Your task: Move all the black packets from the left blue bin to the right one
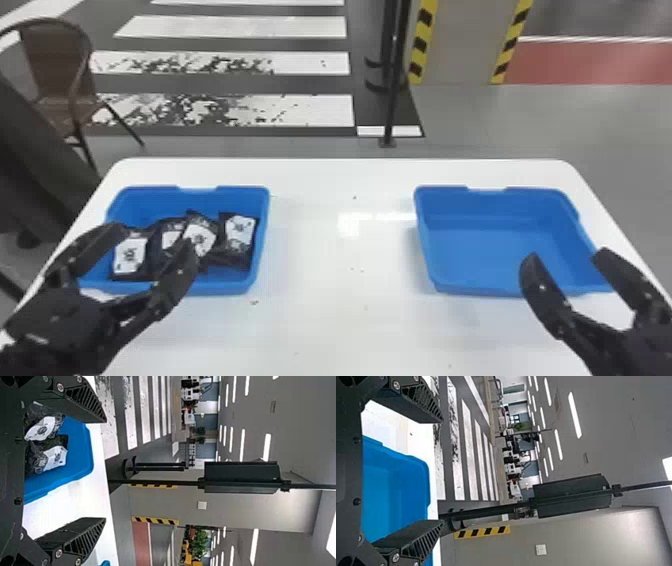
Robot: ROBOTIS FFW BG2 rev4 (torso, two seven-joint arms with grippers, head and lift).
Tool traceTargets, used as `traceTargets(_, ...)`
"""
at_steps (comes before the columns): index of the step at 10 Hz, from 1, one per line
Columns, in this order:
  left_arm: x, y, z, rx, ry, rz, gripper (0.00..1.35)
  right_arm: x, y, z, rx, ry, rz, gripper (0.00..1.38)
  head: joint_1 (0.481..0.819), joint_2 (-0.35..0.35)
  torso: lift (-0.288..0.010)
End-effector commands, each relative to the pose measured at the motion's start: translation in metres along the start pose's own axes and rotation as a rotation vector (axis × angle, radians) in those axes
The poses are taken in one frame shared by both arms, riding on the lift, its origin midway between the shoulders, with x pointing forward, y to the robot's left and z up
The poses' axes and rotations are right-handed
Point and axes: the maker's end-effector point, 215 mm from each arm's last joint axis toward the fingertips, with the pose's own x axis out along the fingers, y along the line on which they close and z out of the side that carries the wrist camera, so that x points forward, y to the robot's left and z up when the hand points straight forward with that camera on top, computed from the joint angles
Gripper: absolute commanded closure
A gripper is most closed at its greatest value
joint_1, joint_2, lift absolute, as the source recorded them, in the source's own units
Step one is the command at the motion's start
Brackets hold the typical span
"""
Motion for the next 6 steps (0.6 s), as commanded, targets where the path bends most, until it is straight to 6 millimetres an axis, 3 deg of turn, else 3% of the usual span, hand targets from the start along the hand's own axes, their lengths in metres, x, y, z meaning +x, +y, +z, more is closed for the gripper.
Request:
traceTargets(1, 0.0, 0.0, 0.0, -0.001, 0.0, 0.002, 0.16, 0.0, 0.0, 0.001, -0.001, -0.002, -0.001, 0.12, 0.695, 0.001, -0.14)
traceTargets(5, 0.014, 0.013, -0.011, 0.057, 0.069, 0.027, 0.16, 0.0, 0.001, -0.002, 0.006, 0.002, 0.002, 0.12, 0.695, 0.008, -0.14)
traceTargets(6, 0.021, 0.022, -0.022, 0.069, 0.126, 0.045, 0.16, 0.0, 0.001, -0.002, 0.006, 0.002, 0.002, 0.12, 0.695, 0.012, -0.14)
